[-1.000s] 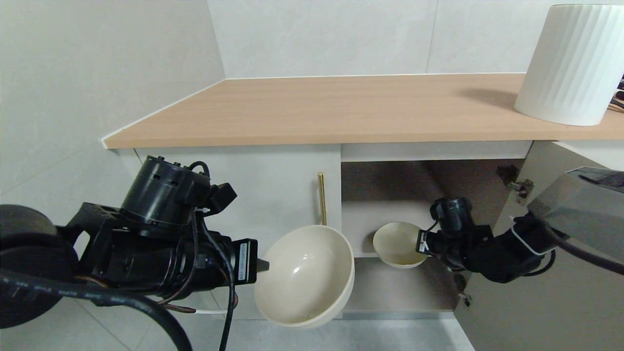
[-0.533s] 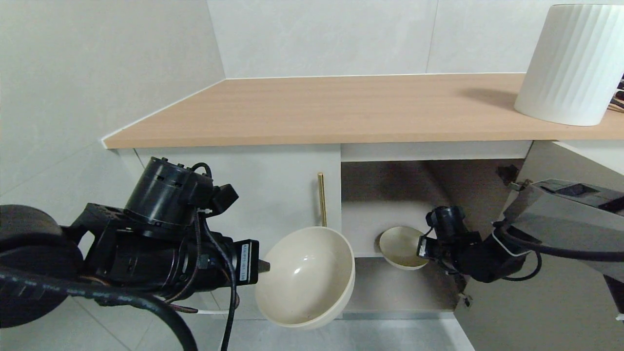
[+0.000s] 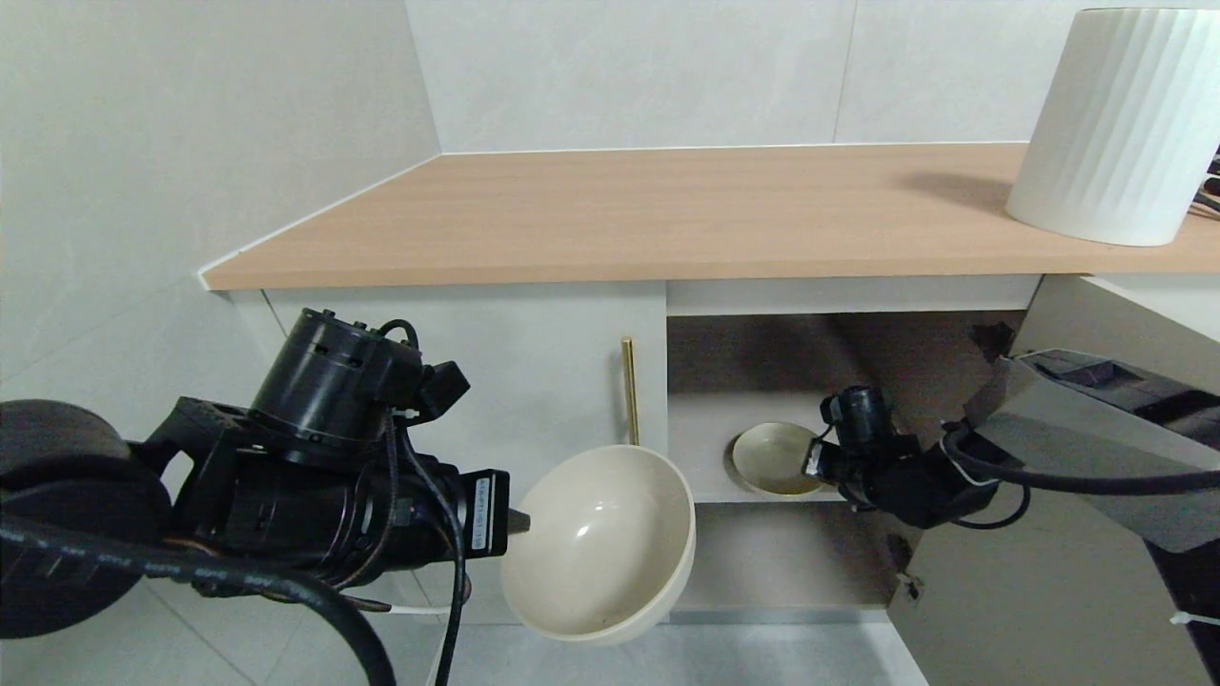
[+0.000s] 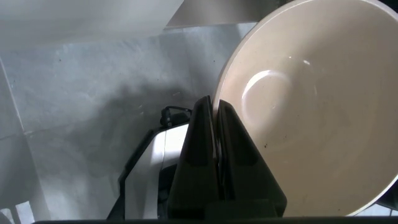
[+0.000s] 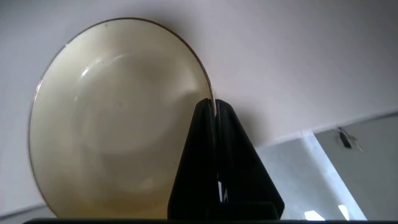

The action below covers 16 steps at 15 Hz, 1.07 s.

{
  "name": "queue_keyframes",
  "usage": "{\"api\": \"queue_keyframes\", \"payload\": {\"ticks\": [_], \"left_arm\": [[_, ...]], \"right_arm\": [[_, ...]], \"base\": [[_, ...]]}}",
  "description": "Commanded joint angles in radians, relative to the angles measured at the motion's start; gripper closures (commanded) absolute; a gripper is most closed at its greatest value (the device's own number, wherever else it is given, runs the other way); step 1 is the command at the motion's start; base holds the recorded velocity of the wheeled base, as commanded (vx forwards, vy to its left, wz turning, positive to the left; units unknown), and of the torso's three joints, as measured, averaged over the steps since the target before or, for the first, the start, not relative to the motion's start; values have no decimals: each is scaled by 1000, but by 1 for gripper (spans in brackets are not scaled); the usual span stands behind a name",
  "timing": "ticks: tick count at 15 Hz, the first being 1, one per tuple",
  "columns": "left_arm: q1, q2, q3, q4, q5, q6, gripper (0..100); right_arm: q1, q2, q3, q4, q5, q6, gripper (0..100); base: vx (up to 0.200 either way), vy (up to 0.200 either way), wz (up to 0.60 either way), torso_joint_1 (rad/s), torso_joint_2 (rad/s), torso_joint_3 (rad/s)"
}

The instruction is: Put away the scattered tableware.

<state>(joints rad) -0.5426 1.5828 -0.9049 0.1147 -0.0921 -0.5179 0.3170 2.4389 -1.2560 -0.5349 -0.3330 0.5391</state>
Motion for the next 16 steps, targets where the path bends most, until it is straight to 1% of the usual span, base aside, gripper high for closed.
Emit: {"api": "queue_keyframes", "payload": {"ticks": [1, 6, 13, 14, 16], "left_arm": [[0, 0, -2, 0, 0, 1, 100], [0, 8, -6, -1, 0, 1, 100], [0, 16, -8, -1, 0, 1, 100], [0, 16, -9, -1, 0, 1, 100], [-2, 16, -9, 0, 0, 4, 100]], "right_arm": [[-1, 20, -43, 19, 0, 7, 100], [-35, 63, -157, 99, -1, 38, 100], [-46, 74, -186, 104, -1, 48, 100], [-46, 74, -195, 104, -3, 50, 0], [-46, 71, -192, 104, -4, 59, 0]], "base": [[0, 0, 0, 0, 0, 0], [0, 0, 0, 0, 0, 0], [0, 0, 0, 0, 0, 0], [0, 0, 0, 0, 0, 0], [0, 0, 0, 0, 0, 0]]}}
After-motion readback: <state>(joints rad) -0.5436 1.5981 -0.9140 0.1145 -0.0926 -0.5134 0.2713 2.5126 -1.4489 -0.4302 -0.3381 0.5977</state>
